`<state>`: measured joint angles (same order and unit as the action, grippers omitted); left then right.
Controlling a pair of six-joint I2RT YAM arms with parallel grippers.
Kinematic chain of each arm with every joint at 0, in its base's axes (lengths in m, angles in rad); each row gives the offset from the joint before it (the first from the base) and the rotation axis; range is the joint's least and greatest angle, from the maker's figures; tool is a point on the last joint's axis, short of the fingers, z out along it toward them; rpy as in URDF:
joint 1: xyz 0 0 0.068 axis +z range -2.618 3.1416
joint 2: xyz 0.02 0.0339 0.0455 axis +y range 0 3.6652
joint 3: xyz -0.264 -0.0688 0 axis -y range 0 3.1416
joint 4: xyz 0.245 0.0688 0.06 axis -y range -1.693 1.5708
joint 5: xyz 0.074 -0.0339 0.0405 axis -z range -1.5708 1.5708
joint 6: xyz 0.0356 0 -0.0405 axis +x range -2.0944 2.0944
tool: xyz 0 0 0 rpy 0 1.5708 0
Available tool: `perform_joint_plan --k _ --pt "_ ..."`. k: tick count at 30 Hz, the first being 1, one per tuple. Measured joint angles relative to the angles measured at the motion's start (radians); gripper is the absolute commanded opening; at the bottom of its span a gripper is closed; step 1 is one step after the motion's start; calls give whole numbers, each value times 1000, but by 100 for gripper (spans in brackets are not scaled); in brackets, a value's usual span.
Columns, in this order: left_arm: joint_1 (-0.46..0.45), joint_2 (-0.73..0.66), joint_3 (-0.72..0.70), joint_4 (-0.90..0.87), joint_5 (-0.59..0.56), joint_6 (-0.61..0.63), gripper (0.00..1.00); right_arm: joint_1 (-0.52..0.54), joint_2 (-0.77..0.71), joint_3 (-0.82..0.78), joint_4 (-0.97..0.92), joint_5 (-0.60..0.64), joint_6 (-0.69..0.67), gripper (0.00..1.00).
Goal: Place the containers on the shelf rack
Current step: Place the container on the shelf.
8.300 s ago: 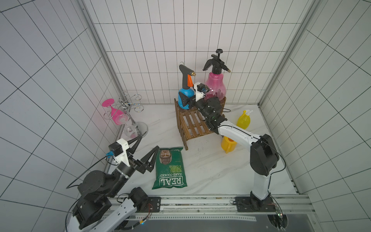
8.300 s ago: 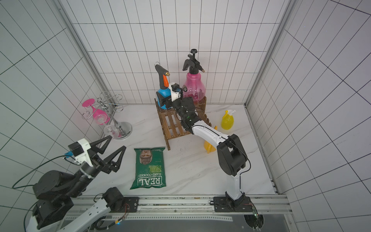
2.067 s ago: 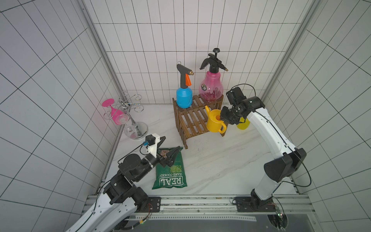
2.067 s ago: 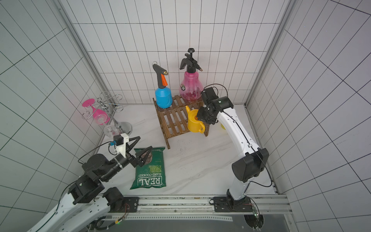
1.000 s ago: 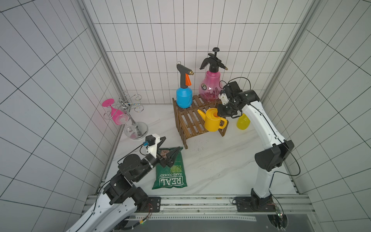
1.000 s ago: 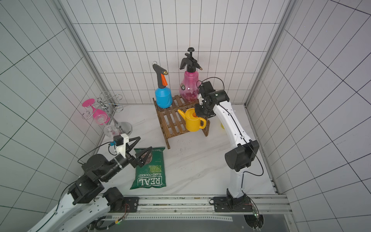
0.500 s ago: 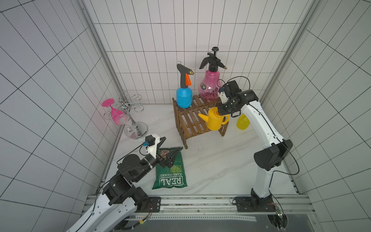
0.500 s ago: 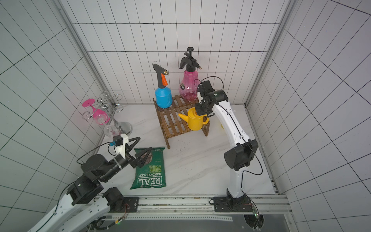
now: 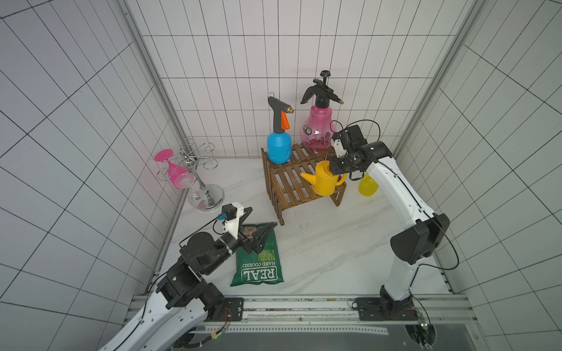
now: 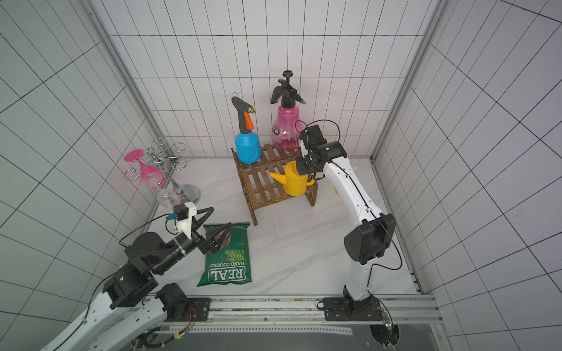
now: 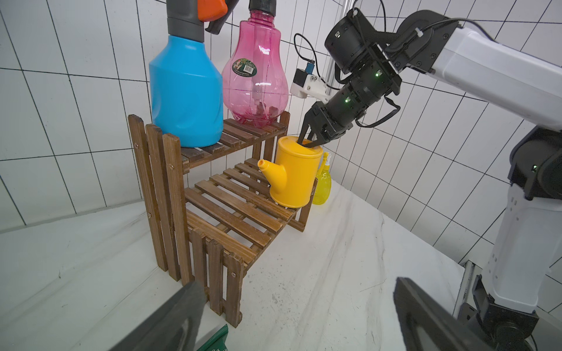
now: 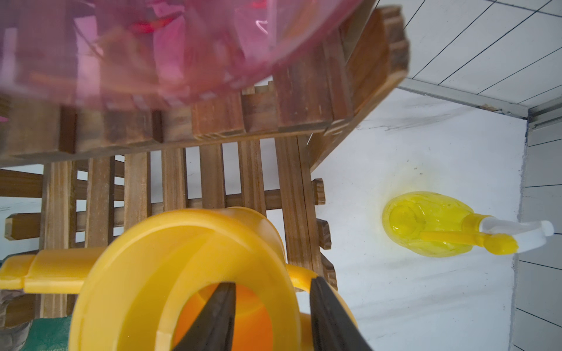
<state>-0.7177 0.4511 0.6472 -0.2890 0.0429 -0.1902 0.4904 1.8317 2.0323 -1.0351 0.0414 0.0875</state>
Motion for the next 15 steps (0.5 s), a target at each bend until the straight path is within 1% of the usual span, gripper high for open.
perform_joint_plan --k 6,10,13,15 --pt "0 16 2 1 4 0 98 -8 -82 -59 43 -6 12 47" --pt "0 22 5 1 8 0 98 -16 -129 -93 64 -16 21 51" --pt "0 24 6 1 10 0 98 -20 -175 -140 92 -24 22 55" --pt "0 24 6 1 11 0 98 -21 -224 -194 122 -28 20 62"
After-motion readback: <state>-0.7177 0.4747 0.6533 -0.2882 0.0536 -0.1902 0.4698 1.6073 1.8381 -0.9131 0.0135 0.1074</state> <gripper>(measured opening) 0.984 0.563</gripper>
